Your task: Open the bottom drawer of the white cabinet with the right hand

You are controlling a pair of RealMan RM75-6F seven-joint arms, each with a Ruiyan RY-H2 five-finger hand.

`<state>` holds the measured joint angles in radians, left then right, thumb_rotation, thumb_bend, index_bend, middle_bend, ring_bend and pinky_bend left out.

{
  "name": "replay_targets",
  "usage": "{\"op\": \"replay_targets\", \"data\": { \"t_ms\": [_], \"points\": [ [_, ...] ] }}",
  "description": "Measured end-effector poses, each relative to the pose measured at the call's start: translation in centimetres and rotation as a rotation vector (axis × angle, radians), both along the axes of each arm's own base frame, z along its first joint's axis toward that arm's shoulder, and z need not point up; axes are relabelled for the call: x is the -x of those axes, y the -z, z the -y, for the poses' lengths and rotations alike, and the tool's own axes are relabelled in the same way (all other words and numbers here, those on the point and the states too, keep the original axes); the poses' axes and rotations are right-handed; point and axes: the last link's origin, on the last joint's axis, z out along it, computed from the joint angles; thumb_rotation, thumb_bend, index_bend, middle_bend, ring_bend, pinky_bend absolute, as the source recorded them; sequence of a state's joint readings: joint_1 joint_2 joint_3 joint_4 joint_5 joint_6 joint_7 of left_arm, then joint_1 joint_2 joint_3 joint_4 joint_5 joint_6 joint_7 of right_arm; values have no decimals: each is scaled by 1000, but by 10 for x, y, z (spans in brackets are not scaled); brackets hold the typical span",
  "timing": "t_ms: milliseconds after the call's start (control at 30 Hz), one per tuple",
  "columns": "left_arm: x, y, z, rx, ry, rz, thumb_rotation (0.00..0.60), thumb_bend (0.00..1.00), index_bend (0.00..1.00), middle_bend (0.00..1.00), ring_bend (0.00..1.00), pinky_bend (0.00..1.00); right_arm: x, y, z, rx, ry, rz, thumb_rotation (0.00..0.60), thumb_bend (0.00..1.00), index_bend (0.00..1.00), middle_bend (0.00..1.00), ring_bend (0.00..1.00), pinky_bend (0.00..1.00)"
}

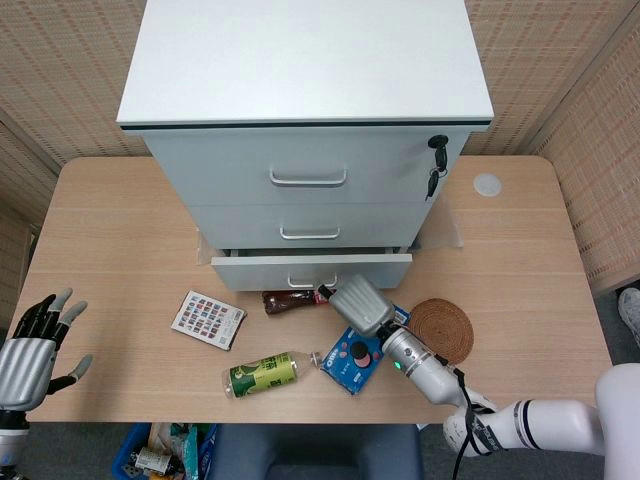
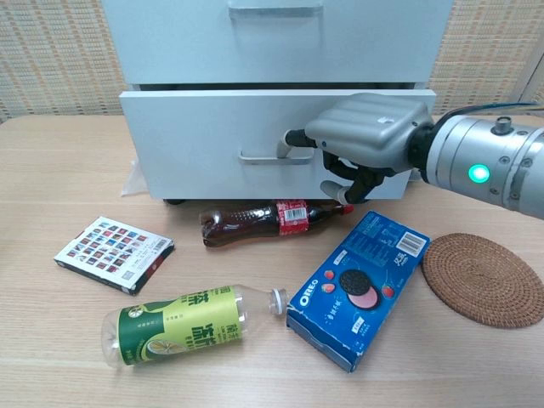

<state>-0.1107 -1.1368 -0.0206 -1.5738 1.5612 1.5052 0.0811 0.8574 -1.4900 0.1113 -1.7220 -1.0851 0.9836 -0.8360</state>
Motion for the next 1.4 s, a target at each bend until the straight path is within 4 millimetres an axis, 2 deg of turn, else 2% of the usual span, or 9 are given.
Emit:
{"op": "replay_targets", "data": {
  "t_ms": [533,1400],
  "points": [
    [-1,-1,4,-4,5,0,600,253,146,46,45,110,6,-2,-8,-7,12,-16,600,448,165,832,887,919],
    [-1,1,7,1,7,-4,600,253,146,46,45,110,11,-15,-53,-45,-47,-20,600,448,164,832,892,919]
  ]
}}
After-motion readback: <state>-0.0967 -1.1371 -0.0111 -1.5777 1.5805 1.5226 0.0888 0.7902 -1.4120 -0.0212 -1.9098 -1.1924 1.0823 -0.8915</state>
